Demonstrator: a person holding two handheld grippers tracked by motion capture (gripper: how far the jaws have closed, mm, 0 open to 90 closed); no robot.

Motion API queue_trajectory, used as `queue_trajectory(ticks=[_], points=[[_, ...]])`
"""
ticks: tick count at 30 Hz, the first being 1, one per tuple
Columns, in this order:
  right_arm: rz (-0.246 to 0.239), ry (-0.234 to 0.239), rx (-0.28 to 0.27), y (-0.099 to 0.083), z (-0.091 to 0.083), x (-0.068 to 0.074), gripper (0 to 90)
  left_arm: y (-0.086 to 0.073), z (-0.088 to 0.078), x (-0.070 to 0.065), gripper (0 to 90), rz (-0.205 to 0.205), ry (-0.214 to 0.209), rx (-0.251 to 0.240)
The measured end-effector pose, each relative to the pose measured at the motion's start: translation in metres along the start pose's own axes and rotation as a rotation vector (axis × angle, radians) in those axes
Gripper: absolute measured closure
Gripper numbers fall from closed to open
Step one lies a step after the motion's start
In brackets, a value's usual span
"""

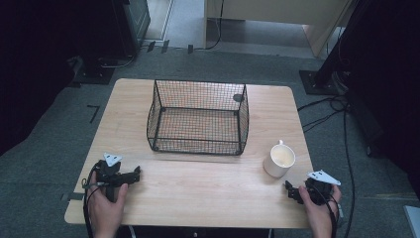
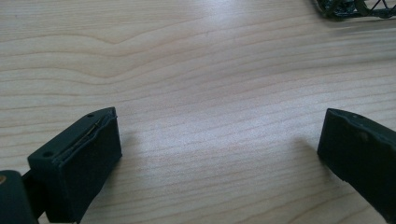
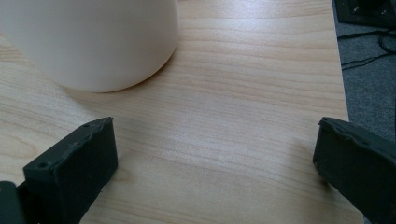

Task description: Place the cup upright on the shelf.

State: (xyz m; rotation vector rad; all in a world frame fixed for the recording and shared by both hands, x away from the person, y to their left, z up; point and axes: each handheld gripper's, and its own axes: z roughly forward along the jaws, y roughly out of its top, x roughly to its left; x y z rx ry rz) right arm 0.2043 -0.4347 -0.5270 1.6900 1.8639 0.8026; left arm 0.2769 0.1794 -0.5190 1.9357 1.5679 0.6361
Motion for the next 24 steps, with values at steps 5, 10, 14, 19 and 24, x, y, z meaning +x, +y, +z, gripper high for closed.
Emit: queue_trajectory(ticks=[5,10,14,19,24], points=[[-0.031,0.006,-0.01,0.0,-0.002,0.003,0.0,0.0,0.0,0.0,0.0,0.0,0.0,0.0],[-0.025,0.015,-0.055,0.005,-0.011,0.007,0.0,0.0,0.0,0.0,0.0,0.0,0.0,0.0],[-0.015,0.036,-0.11,0.012,-0.021,0.014,0.0,0.0,0.0,0.0,0.0,0.0,0.0,0.0],[-0.032,0.07,-0.153,0.02,-0.031,0.025,0.0,0.0,0.0,0.0,0.0,0.0,0.0,0.0],[-0.005,0.094,-0.189,0.026,-0.035,0.03,0.0,0.0,0.0,0.0,0.0,0.0,0.0,0.0]])
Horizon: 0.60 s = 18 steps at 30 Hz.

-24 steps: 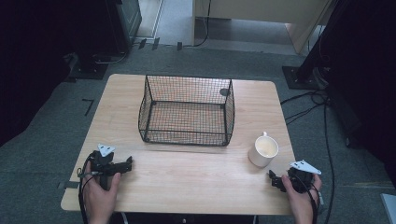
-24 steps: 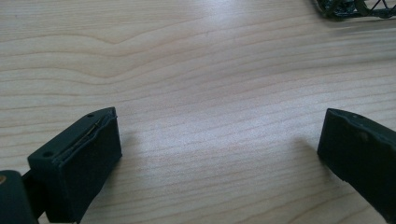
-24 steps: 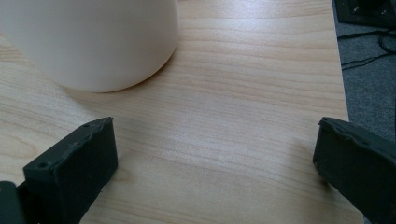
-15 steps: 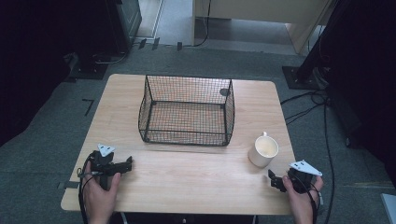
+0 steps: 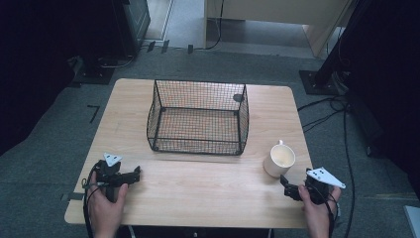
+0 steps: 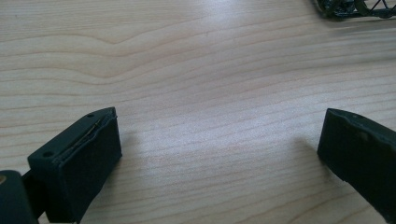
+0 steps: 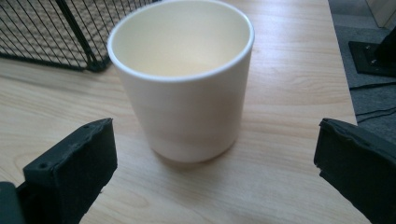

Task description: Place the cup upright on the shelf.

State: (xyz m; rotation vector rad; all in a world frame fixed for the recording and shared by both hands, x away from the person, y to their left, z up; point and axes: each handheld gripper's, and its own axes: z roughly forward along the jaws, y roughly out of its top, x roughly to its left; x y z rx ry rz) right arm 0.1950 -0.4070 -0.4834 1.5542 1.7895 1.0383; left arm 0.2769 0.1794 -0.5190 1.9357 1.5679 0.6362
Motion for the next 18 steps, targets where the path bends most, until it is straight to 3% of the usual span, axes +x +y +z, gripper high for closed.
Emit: queue_trajectory(ticks=[4,10,18], points=[[0.031,0.022,-0.02,0.005,0.001,0.003,0.0,0.0,0.0,0.0,0.0,0.0,0.0,0.0],[0.037,0.03,-0.03,0.011,0.006,0.007,0.0,0.0,0.0,0.0,0.0,0.0,0.0,0.0],[-0.002,0.005,-0.01,0.018,0.025,0.019,0.0,0.0,0.0,0.0,0.0,0.0,0.0,0.0]])
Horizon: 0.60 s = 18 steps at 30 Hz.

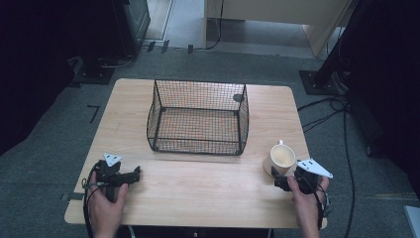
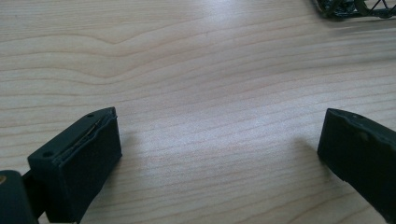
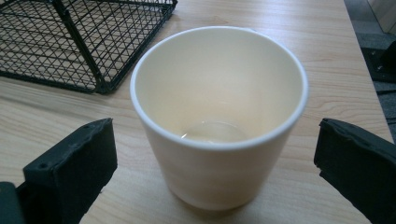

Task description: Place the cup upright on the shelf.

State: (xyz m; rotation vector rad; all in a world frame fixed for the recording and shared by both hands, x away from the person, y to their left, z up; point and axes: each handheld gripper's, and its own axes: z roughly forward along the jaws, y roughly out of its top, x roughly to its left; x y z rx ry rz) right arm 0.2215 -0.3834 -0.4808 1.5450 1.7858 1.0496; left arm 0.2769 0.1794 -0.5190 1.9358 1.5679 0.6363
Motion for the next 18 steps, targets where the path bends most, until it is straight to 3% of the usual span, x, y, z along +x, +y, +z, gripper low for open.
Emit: queue_trajectory(ticks=[18], points=[[0.047,-0.044,0.011,0.011,0.034,0.009,0.0,0.0,0.0,0.0,0.0,0.0,0.0,0.0]])
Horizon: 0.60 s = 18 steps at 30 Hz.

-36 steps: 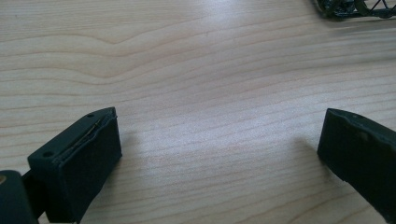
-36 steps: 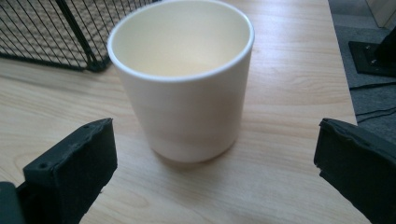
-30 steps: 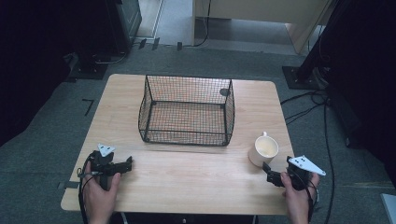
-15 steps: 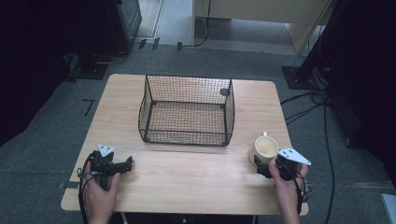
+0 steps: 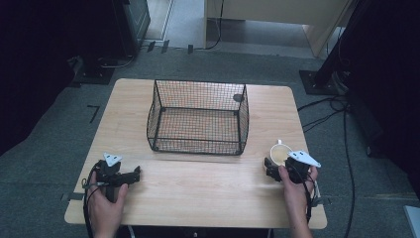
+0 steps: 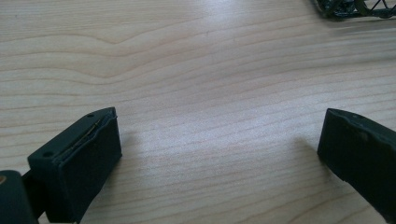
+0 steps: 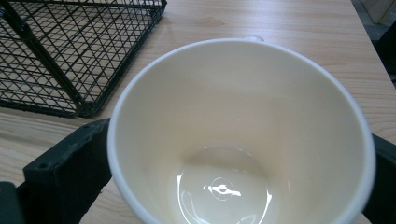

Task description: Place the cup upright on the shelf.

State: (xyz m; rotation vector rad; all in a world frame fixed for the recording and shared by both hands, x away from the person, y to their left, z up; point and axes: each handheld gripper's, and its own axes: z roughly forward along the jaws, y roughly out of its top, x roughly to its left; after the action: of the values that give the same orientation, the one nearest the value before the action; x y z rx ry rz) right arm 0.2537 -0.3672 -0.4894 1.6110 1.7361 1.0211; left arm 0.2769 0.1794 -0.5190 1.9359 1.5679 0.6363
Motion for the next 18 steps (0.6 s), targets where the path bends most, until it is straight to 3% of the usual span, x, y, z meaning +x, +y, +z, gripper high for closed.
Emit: queue_trajectory(ticks=[11,13,18], points=[[0.011,-0.019,0.008,-0.006,0.013,0.0,0.0,0.0,0.0,0.0,0.0,0.0,0.0,0.0],[0.005,-0.028,-0.007,-0.006,0.011,0.0,8.1,0.0,0.0,0.0,0.0,0.0,0.0,0.0],[-0.005,-0.005,-0.019,-0.006,0.008,-0.003,9.0,0.0,0.0,0.0,0.0,0.0,0.0,0.0]])
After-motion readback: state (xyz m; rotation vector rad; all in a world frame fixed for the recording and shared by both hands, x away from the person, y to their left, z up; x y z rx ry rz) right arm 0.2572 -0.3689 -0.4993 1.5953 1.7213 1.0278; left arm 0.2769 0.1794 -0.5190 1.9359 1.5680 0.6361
